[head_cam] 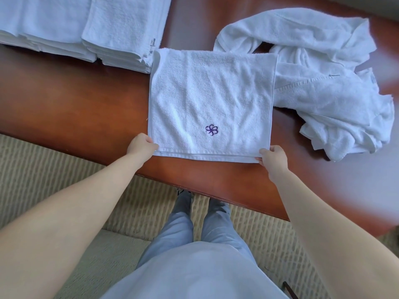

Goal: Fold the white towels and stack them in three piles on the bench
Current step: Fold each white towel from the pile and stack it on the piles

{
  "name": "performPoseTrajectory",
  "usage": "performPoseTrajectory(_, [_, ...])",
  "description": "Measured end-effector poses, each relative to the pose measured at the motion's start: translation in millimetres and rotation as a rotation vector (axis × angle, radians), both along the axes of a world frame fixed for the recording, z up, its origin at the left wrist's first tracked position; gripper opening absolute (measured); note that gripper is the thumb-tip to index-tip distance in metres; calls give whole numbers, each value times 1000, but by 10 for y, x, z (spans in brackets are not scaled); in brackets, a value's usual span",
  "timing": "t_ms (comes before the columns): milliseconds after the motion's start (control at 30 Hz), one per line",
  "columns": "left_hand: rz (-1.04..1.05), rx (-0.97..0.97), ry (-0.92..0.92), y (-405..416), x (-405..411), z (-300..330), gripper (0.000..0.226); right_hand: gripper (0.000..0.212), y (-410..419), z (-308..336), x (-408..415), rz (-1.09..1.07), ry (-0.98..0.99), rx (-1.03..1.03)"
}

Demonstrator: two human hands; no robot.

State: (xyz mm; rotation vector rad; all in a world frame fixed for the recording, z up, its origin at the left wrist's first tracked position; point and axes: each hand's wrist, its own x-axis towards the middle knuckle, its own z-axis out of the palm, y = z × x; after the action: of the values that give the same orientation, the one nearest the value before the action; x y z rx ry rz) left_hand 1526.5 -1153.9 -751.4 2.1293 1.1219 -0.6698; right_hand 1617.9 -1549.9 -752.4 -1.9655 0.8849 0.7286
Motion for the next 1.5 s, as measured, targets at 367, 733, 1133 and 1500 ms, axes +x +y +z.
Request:
performPoseTrajectory(367, [-33,5,108,-72,-34,-24,24,19,26,66,-75,38,-14,-12])
performPoseTrajectory(733, [239,-242,-209,154,-67,460,17,16,-59,497,-85,-36,-224,90])
performPoseTrajectory(1133, [-132,62,13,63,-401,-9,8,16,-101,33,-415,302,-147,-208])
performPoseTrajectory(1500, [-61,-118,-36,31,-338,-21,21,17,-47,26,-302,203,-48,-18])
